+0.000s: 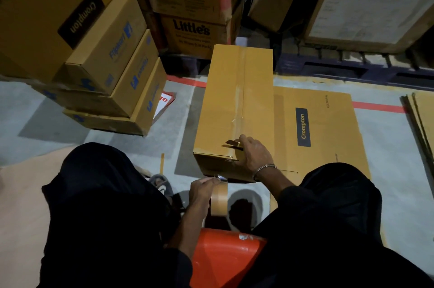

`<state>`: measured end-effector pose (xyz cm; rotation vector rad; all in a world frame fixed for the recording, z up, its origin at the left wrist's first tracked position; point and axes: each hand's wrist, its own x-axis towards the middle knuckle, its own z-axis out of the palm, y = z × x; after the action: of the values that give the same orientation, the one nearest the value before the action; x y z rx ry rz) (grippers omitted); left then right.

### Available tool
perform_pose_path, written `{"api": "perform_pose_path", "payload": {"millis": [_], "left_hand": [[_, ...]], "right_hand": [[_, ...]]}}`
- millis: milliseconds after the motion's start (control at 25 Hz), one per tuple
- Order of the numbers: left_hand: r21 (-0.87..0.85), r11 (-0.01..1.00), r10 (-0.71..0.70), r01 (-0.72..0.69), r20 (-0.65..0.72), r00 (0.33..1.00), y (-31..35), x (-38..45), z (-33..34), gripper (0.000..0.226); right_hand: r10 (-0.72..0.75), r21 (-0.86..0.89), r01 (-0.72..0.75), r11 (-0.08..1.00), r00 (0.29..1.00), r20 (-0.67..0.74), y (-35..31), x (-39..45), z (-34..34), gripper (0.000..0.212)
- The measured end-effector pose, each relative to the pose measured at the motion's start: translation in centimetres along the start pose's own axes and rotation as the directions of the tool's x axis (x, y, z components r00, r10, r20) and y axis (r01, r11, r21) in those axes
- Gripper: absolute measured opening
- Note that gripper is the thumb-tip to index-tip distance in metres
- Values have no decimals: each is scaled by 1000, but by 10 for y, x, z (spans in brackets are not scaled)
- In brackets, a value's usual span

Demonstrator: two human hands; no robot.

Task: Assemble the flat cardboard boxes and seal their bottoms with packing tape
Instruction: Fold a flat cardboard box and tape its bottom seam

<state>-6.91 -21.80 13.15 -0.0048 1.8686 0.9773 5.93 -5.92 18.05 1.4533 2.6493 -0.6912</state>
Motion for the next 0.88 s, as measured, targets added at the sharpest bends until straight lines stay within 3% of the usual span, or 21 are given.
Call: {"api": "perform_pose_path", "payload": {"millis": [160, 360, 480, 560, 640, 760, 880], "left_hand": [[44, 999, -7, 7, -2, 1000, 0, -2, 0, 19], [51, 999, -10, 9, 15, 1000, 1, -6, -1, 18], [23, 1000, -2, 1, 24, 1000, 9, -16, -9, 15], [31, 998, 49, -50, 32, 998, 28, -25, -18, 15], [115, 980, 157, -160, 35, 987, 55, -31, -30, 8], [427, 821, 383, -380, 81, 920, 112, -42, -47, 9], [657, 566, 493, -498, 215, 843, 174, -45, -61, 9]], "right_hand": [[12, 42, -14, 999, 999, 40, 3, 0, 0, 78], [20, 70, -18, 997, 999, -29, 0, 0, 2, 77], [-6, 52, 2, 999, 996, 84, 6, 6, -4, 75], [46, 213, -79, 974, 986, 158, 11, 12, -12, 72], [184, 342, -206, 917, 978, 97, 15, 13, -19, 65], [274, 146, -245, 958, 934, -230, 23, 18, -18, 63], [184, 128, -148, 981, 920, -345, 15, 35, -8, 62]]}}
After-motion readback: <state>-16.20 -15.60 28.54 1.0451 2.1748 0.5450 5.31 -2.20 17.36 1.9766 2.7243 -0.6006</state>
